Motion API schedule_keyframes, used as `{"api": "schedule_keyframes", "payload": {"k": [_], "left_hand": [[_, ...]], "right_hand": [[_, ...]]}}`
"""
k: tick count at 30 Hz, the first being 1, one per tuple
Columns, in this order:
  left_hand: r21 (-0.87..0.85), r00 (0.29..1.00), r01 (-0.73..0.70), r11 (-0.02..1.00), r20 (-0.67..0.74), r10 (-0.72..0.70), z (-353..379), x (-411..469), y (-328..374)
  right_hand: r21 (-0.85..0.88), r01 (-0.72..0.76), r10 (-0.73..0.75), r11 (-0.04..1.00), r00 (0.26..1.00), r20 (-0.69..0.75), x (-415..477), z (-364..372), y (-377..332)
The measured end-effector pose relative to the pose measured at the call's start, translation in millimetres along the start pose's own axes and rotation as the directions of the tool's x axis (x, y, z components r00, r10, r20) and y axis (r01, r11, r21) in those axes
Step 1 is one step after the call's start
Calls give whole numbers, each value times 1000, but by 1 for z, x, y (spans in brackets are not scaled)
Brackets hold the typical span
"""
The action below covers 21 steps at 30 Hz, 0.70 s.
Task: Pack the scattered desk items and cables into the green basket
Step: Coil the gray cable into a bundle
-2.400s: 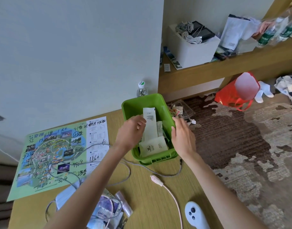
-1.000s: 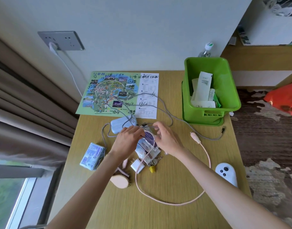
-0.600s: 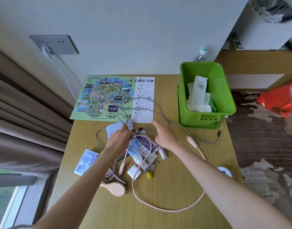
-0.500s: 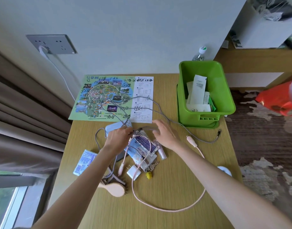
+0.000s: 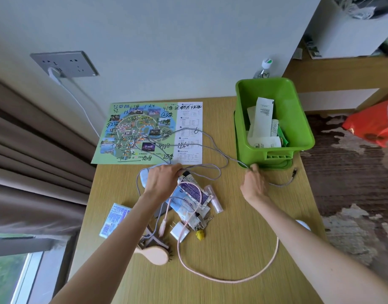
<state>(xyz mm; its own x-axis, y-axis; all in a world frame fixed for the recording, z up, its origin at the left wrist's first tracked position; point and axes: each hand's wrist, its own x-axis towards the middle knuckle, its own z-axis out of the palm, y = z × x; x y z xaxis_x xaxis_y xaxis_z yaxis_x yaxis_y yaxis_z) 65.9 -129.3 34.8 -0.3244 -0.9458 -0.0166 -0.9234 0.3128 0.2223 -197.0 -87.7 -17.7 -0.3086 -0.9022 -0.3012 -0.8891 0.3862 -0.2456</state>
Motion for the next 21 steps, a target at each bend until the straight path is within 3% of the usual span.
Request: {"api": "schedule_keyframes", "payload": {"k": [5,9,15,21], "left_hand": [[-32,1000,8,999,-19,-8,-9,3,6],[-18,999,-5,1000,-54,4,-33,14,12],[-6,972,-28,1000,-235,26,-92,34,22],[-97,924,-26,995,-381,-13,-169,59,34]], "right_hand": [[-59,175,-181,983,977,-114,-4,-6,7],[-12,354,-340,935,887,-312,-23,-27,-9],[159,531,-350,832,725,-593,-44,-99,-52],[328,715,-292,617,596,-748,-37,-195,-98]]}}
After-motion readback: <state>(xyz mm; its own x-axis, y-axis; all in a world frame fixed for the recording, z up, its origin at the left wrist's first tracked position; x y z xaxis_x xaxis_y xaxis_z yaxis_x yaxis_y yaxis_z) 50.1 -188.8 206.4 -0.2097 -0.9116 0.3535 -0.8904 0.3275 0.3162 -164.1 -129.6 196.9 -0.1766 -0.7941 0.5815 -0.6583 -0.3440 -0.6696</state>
